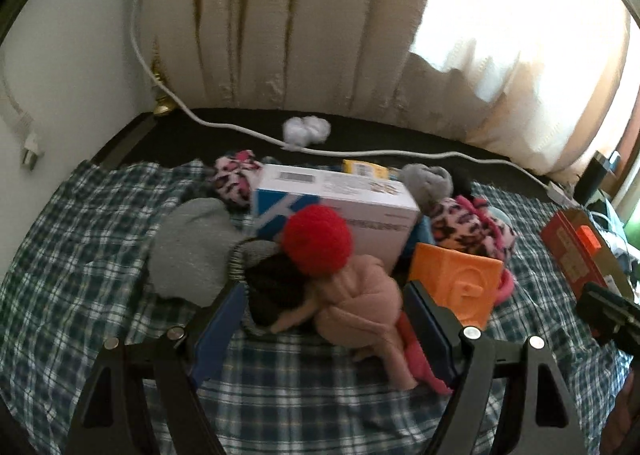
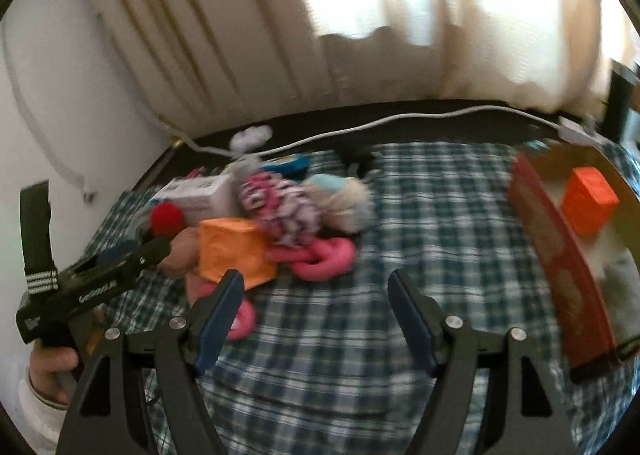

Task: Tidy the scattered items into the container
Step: 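Return both grippers to the pile of toys, then grasp the orange P block with the right gripper while the left grasps the black-rimmed grey hat, then carry the P block and grey hat into the box and release both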

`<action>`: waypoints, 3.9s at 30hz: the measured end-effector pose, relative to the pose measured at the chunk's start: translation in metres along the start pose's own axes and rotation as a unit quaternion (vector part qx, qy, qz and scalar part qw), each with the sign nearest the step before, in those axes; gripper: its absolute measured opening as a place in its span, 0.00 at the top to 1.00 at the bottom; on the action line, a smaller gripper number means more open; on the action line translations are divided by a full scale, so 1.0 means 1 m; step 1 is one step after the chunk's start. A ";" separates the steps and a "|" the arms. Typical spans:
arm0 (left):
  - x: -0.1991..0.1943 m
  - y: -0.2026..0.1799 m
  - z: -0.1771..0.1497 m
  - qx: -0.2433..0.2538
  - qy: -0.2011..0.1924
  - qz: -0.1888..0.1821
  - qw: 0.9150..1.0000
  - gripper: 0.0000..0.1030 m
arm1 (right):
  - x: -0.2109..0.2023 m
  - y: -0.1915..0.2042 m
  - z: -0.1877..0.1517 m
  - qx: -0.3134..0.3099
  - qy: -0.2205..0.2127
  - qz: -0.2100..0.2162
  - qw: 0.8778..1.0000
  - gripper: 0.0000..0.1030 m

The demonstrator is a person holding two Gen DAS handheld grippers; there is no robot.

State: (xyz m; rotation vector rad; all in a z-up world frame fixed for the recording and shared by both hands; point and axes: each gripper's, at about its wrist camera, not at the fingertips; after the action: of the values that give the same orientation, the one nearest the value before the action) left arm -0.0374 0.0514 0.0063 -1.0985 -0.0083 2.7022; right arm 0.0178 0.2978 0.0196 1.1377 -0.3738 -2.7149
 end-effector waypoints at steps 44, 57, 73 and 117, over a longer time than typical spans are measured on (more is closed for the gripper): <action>0.017 0.048 -0.004 -0.028 -0.008 0.064 0.997 0.57 | 0.078 0.058 0.010 -0.067 0.000 -0.041 0.997 0.46; -0.028 0.051 0.000 -0.064 -0.120 0.029 0.990 0.94 | 0.042 0.069 0.007 -0.083 -0.089 -0.015 0.992 0.47; -0.080 0.021 0.018 -0.055 -0.171 -0.010 0.984 0.94 | -0.012 0.044 0.017 -0.040 -0.159 -0.011 0.986 0.47; -0.018 -0.367 0.112 0.166 -0.121 -0.286 0.936 0.94 | -0.142 -0.248 -0.023 0.222 -0.232 -0.232 0.918 0.47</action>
State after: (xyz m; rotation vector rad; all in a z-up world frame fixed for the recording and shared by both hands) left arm -0.0275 0.4138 0.1320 -0.5467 0.0730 2.1839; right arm 0.1174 0.5665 0.0269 0.7030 -0.9340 -3.4454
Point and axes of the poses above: each gripper's, at about its wrist camera, not at the fingertips, and x roughly the way its jaws point, y to its left, z to its top, and after that the axes turned 5 degrees about x, right-handed
